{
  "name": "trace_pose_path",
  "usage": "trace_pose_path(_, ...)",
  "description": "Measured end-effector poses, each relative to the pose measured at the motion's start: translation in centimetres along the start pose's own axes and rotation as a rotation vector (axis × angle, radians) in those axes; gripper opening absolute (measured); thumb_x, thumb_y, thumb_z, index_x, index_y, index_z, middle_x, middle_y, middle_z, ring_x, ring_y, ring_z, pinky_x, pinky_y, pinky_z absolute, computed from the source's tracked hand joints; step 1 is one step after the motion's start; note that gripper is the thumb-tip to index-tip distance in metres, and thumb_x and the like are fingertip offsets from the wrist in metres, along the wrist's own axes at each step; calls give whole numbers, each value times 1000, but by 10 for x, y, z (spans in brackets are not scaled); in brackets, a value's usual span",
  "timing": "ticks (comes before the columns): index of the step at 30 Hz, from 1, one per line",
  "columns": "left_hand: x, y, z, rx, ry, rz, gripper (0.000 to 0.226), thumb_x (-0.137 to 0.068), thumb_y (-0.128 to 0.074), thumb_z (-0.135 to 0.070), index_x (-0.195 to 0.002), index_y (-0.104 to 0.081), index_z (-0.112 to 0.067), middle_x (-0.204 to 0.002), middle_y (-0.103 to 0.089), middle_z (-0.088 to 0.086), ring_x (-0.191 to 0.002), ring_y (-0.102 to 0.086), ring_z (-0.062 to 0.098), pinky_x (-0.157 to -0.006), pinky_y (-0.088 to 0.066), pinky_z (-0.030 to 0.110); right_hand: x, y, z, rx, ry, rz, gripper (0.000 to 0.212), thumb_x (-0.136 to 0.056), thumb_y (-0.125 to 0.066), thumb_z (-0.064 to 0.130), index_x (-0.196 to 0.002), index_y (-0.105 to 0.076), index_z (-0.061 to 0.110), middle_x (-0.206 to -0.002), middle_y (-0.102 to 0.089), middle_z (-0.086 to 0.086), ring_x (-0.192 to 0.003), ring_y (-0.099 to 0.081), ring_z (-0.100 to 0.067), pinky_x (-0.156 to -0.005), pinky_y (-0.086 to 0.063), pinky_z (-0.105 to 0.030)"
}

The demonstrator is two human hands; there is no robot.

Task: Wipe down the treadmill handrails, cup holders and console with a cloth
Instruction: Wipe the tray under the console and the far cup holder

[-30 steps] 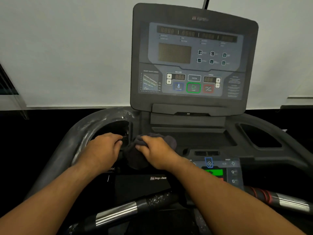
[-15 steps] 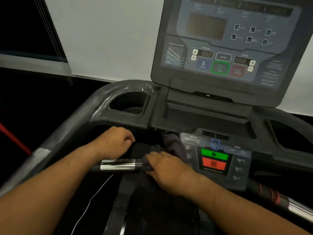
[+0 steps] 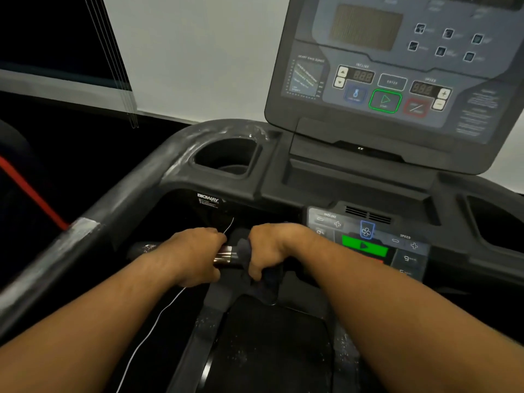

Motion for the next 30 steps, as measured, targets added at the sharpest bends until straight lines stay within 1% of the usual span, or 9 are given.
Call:
trace_pose_path(3, -2, 0, 3, -18, -25, -36, 31, -77, -71, -40, -102, -54, -34, -102, -56, -12, -89, -56, 9, -70, -41, 24, -1, 1, 0, 3, 1, -72, 36, -67, -75, 35, -95, -65, 15, -85, -67, -3, -71, -65, -20, -61, -57, -33)
trace_pose_path(8, -1, 8, 6, -21, -76, -84, 29, -80, -71, -44, -103, -58, -33, -102, -60, -11, -89, -58, 12, -73, -44, 28, 28, -1, 14, 311, 0, -755, 25, -84, -60, 28, -104, -54, 15, -97, -65, -6, -82, -62, -26, -65, -43, -35)
trace_pose_path(12, -2, 10, 6, -32, -100, -103, 33, -81, -71, -46, -109, -59, -34, -102, -61, -11, -86, -56, 8, -70, -40, 25, 44, -12, 21, 328, 30, -1008, 20, -77, -66, 20, -95, -60, 15, -85, -62, -5, -72, -58, -22, -62, -48, -33)
trace_pose_path(14, -4, 11, 5, -48, -118, -103, 33, -80, -72, -47, -108, -60, -33, -101, -62, -11, -85, -55, 8, -69, -38, 25, 43, -9, 18, 311, -36, -991, 21, -76, -67, 21, -95, -59, 16, -86, -62, -4, -74, -58, -22, -63, -48, -34)
trace_pose_path(18, -7, 12, 4, -59, -142, -92, 35, -80, -72, -47, -109, -60, -32, -102, -62, -10, -84, -55, 9, -71, -41, 26, 23, 0, 13, 199, -59, -642, 36, -82, -63, 32, -111, -49, 17, -108, -60, -4, -93, -60, -25, -75, -46, -38)
trace_pose_path(22, -9, 11, 6, -46, -139, -59, 39, -77, -74, -48, -110, -62, -32, -100, -64, -10, -85, -59, 11, -72, -46, 27, -6, 0, 4, 12, -116, -175, 49, -65, -75, 42, -107, -59, 21, -98, -65, -2, -79, -63, -23, -67, -52, -31)
trace_pose_path(24, -10, 11, 6, -44, -135, -51, 39, -77, -75, -48, -110, -62, -32, -97, -64, -10, -85, -60, 11, -74, -49, 28, -11, -2, 4, -45, -131, -92, 54, -59, -78, 44, -105, -62, 22, -95, -65, -1, -77, -63, -21, -71, -57, -34)
trace_pose_path(26, -10, 11, 6, -47, -133, -47, 38, -76, -76, -47, -108, -62, -30, -94, -63, -10, -82, -59, 10, -70, -46, 26, -6, 3, 7, -3, -123, -217, 53, -64, -74, 47, -107, -57, 23, -99, -63, -1, -83, -63, -23, -73, -53, -34)
trace_pose_path(30, -9, 12, 6, -63, -135, -45, 37, -75, -76, -48, -103, -63, -30, -92, -63, -10, -81, -59, 11, -67, -43, 26, 17, -8, 31, 268, -75, -755, 36, -78, -68, 33, -107, -54, 17, -99, -62, -6, -88, -61, -27, -73, -46, -39)
Point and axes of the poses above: each hand's wrist, its own x-axis away from the middle knuckle, its own y-axis out of the back of the hand, z = x × y, the point moved 10 cm from there along -x, towards the middle knuckle
